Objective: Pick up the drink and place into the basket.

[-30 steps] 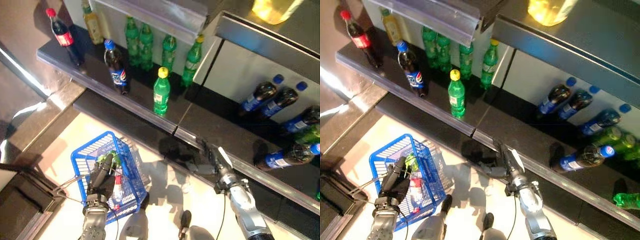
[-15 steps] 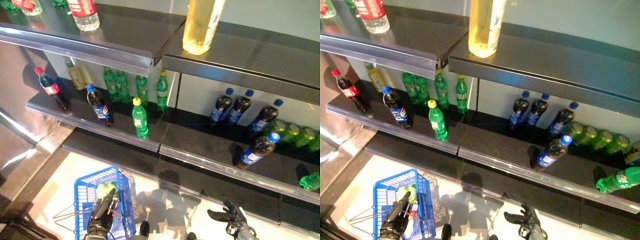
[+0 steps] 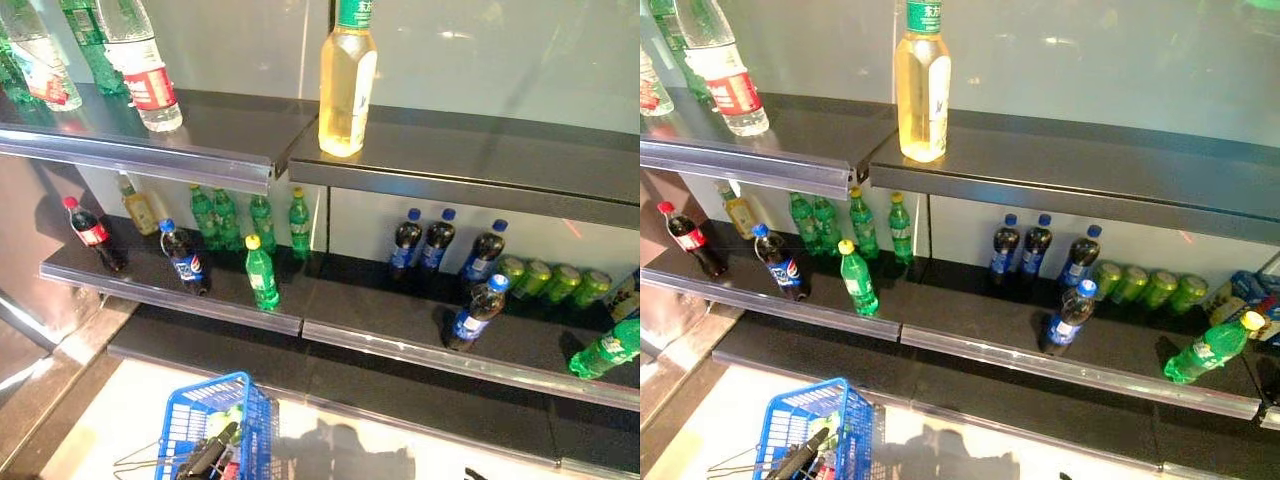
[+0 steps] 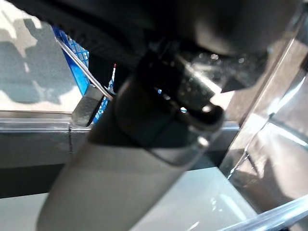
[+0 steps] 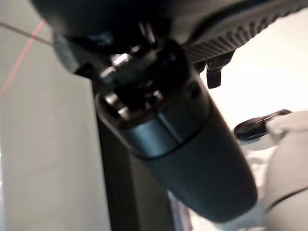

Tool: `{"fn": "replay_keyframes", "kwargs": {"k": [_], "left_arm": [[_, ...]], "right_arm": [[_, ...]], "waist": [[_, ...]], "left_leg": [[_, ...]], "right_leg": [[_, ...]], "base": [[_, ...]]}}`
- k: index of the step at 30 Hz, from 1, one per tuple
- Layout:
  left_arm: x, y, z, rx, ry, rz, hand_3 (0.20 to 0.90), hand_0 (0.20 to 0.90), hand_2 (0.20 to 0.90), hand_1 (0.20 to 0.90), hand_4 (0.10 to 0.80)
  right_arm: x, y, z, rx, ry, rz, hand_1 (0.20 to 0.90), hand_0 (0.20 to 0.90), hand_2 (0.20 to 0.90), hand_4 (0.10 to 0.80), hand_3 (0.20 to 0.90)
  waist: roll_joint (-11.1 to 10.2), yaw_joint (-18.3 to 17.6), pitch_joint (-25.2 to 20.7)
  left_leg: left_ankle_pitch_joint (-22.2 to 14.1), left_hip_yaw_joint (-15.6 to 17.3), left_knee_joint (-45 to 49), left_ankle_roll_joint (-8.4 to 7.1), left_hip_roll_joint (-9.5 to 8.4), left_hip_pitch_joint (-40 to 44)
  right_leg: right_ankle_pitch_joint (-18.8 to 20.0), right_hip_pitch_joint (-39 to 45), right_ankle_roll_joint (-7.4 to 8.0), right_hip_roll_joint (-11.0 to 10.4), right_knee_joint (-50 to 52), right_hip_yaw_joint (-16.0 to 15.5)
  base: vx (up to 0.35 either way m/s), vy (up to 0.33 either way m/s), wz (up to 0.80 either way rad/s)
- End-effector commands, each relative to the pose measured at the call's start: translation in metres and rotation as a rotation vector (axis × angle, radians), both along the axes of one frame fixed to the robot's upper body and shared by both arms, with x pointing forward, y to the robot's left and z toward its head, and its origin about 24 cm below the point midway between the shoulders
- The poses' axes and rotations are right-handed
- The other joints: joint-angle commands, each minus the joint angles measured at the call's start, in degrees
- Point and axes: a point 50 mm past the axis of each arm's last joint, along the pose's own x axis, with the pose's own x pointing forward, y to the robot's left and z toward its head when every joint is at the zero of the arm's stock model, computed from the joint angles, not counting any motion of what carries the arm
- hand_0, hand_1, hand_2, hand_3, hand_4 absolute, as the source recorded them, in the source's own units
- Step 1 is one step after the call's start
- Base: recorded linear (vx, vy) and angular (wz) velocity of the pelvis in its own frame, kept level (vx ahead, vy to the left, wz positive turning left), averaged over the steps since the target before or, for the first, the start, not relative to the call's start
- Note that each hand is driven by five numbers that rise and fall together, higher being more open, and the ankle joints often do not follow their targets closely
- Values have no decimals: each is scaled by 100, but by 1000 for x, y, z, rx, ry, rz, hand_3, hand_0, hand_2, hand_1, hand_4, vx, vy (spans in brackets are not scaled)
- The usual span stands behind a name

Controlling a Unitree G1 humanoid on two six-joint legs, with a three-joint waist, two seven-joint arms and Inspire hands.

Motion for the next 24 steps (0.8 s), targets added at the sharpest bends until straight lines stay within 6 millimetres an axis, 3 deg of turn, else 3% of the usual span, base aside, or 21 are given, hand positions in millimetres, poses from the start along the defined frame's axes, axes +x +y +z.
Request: {"fn": "replay_keyframes", "kwargs": {"k": [1,12,16,18,21,24], "left_arm": [[31,17,15,89,-140,-127,200,300,300,300,100],[41,7,15,62,-171,-231,200,300,300,300,100],[52,3,17,55,-188,-287,200,300,300,300,100],[62,1,21,55,-215,-321,200,300,300,300,100],[68,2,24,72,-227,-347,200,300,300,300,100],[69,5,26,85,-249,-327,200,300,300,300,100]], "right_arm": [[31,-22,11,-40,-89,-28,900,900,900,800,900],[34,-25,12,-34,-103,-77,900,900,900,800,900],[28,-26,11,-36,-92,-101,900,900,900,800,900],[25,-25,10,-23,-86,-106,900,900,900,800,900],[25,-19,8,-3,-81,-95,900,900,900,800,900],[27,-13,7,9,-96,-64,900,900,900,800,900]], "waist": [[103,116,162],[74,8,226],[6,-203,331],[-50,-316,408],[-88,-291,489],[-54,-170,522]], "left_leg": [[-336,-157,76,177,-172,196],[-430,-89,71,304,-258,275],[-513,68,34,387,-385,279],[-585,306,34,344,-400,271],[-591,721,34,304,-320,277],[-506,1351,34,335,-156,235]], "right_leg": [[369,-219,-138,52,272,-228],[353,-315,-77,-15,490,-133],[812,-738,158,-226,588,76],[1320,-1041,313,-389,396,123],[1572,-1299,424,-529,644,-307],[1267,-1174,365,-528,1202,-968]], "base": [[24,3,-5],[13,41,-6],[4,135,-69],[-64,23,-98],[-92,-35,-81],[-230,3,-117]]}}
